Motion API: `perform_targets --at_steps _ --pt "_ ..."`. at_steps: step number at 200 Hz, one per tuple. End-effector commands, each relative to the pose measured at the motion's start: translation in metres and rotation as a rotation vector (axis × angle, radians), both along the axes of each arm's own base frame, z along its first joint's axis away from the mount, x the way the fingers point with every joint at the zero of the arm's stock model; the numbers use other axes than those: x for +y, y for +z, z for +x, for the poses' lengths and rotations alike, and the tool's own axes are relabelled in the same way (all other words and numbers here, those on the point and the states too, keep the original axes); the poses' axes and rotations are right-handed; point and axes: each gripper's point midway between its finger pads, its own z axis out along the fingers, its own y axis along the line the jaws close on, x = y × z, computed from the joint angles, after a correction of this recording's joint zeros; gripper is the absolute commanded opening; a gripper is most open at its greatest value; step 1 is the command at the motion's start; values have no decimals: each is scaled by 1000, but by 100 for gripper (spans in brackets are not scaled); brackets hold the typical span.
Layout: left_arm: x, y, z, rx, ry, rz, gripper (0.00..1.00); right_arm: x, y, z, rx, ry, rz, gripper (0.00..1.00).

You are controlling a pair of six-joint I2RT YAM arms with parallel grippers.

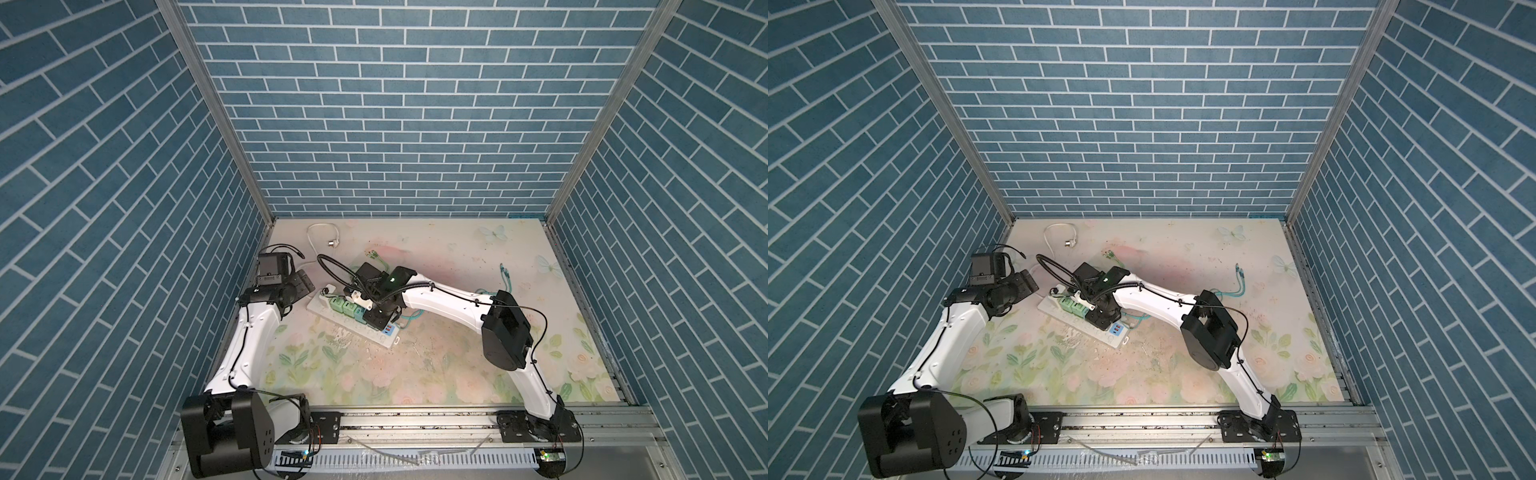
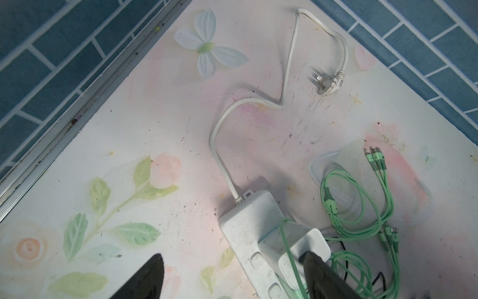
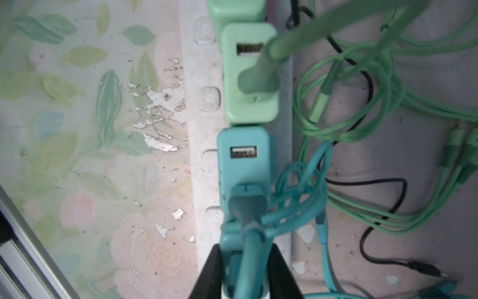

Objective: Insert the plug

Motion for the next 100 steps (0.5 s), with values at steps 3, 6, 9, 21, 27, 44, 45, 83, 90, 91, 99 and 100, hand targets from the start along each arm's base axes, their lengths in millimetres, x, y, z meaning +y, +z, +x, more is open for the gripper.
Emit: perform_targets --at_steps 3,6,9,21,27,44,45,83,90,91,99,100 --pt "0 -3 -3 20 -9 4 86 -4 -35 -5 61 -18 -53 1" --pt "1 -3 -3 18 -9 5 86 -4 -37 -6 63 -17 -56 0" --pt "0 -2 -3 17 -9 5 86 -4 -39 -6 66 -18 -61 0" --pt "0 -1 -3 14 -9 5 86 -4 -45 -8 75 -16 -78 0" --pt "0 -1 -3 16 -10 6 86 -4 -48 -10 79 -14 -88 0" --pt "0 -1 -2 11 -10 4 86 -2 -56 -14 87 -3 -105 0" --pt "0 -1 -2 12 -9 4 86 -2 -57 -14 88 -3 -107 0" --pt "-1 -5 -1 17 -11 -3 86 0 -76 -30 105 26 -167 0" --pt "-1 -6 -1 19 -11 -3 85 0 -79 -32 106 30 -174 0" --pt "-1 -5 -1 18 -11 -3 85 0 -79 -32 107 29 -175 0" --pt "-1 -6 -1 19 -14 -3 85 -3 -84 -33 104 28 -196 0" --pt "-1 -6 -1 20 -14 -3 85 -2 -85 -33 102 29 -199 0"
